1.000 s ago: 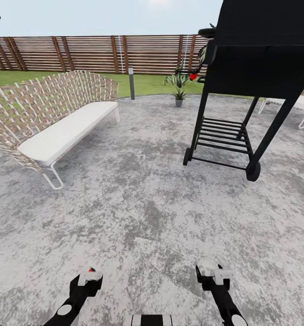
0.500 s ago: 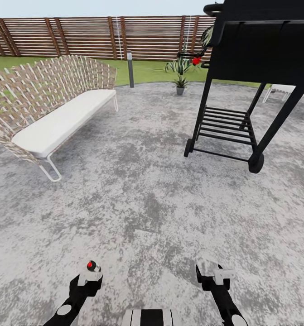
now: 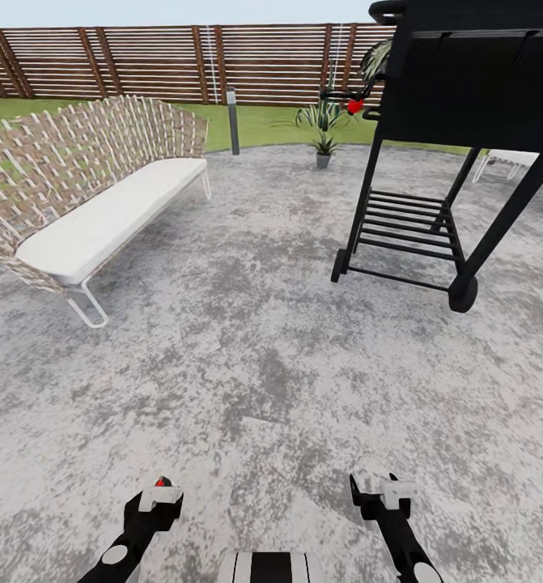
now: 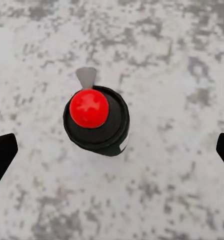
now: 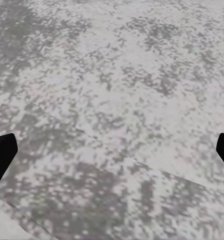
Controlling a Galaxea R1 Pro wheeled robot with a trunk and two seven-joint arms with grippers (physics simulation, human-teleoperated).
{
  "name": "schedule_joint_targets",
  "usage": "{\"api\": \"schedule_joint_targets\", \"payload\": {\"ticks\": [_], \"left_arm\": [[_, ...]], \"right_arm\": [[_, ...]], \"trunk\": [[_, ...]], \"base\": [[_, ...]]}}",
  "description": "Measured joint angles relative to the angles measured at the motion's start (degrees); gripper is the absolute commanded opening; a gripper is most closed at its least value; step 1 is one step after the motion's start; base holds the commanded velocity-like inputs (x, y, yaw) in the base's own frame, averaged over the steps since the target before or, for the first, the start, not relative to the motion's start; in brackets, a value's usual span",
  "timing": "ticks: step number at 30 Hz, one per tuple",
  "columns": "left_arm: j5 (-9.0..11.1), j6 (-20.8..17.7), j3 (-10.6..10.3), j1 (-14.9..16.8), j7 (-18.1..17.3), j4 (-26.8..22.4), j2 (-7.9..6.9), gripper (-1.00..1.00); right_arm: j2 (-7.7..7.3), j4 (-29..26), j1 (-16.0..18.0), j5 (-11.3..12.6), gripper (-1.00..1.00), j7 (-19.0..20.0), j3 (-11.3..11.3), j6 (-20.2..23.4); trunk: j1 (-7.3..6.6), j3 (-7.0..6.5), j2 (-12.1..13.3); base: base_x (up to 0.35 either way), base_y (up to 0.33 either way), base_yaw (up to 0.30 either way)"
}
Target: Pick up the pesticide atomizer in the garden and spray insectifuge to fully cover both potted plants in the garden.
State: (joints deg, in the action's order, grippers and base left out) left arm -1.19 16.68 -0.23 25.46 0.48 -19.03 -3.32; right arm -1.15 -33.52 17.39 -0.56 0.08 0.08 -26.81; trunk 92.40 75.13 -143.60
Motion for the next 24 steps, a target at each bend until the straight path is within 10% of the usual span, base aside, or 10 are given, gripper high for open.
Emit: {"api": "schedule_joint_targets", "payload": {"ticks": [24], "left_arm": [[0.33, 0.00, 0.11, 0.00, 0.00, 0.08, 0.07, 1.00]], "right_arm": [[0.01, 0.00, -0.01, 0.00, 1.00, -0.04, 0.00, 0.00]], "trunk": [[0.22, 1.97, -0.10]], "base": [[0.001, 0.000, 0.034]]}}
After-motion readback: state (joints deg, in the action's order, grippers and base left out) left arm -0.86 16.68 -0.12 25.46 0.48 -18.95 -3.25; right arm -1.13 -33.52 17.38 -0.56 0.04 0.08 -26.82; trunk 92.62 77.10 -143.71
